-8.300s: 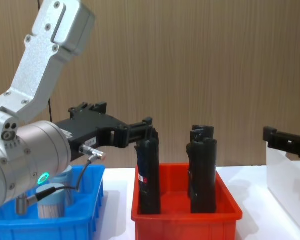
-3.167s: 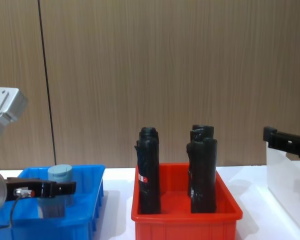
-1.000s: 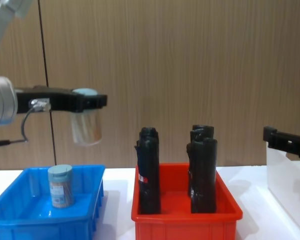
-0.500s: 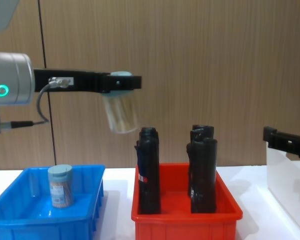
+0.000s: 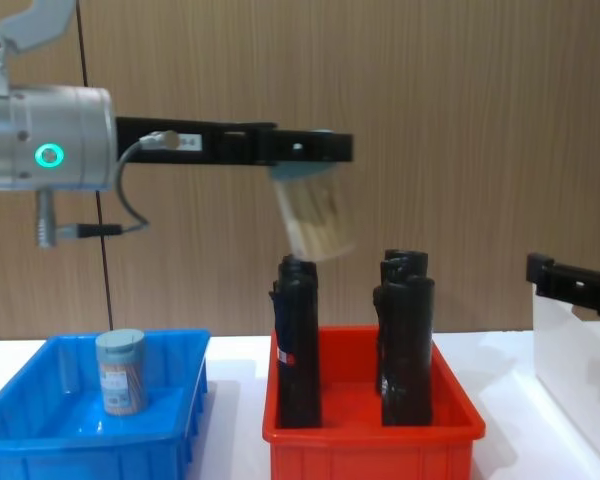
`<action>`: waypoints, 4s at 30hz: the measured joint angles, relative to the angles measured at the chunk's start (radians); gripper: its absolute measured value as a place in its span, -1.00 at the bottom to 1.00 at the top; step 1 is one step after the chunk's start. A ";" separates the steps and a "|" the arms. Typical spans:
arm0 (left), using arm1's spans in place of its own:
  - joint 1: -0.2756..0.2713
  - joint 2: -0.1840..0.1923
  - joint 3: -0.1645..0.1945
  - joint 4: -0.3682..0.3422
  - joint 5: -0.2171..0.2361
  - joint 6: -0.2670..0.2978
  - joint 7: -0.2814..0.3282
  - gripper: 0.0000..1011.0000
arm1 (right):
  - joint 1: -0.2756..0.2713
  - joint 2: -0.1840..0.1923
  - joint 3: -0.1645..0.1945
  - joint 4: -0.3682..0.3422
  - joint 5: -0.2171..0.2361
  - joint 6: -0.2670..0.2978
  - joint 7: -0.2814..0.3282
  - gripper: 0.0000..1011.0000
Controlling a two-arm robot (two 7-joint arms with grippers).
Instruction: Pick the cotton swabs from the blue box and place them into the white box.
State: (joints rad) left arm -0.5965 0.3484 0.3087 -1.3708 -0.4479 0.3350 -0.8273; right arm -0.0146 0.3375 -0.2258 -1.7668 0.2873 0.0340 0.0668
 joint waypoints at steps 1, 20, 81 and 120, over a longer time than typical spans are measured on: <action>-0.007 -0.004 0.002 0.008 -0.001 0.003 -0.011 0.33 | 0.000 0.000 0.000 0.000 0.000 0.000 0.000 0.98; -0.108 -0.059 0.032 0.133 -0.015 0.045 -0.154 0.33 | 0.000 0.000 0.000 0.000 0.000 0.000 0.002 0.98; -0.136 -0.073 0.040 0.167 -0.018 0.056 -0.194 0.33 | 0.241 0.006 -0.008 0.012 -0.006 0.320 0.445 0.98; -0.136 -0.073 0.040 0.167 -0.018 0.056 -0.194 0.33 | 0.365 -0.052 -0.061 0.116 -0.048 0.354 0.533 0.98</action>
State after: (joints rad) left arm -0.7325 0.2749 0.3483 -1.2038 -0.4658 0.3914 -1.0209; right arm 0.3501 0.2857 -0.2865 -1.6505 0.2391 0.3882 0.5995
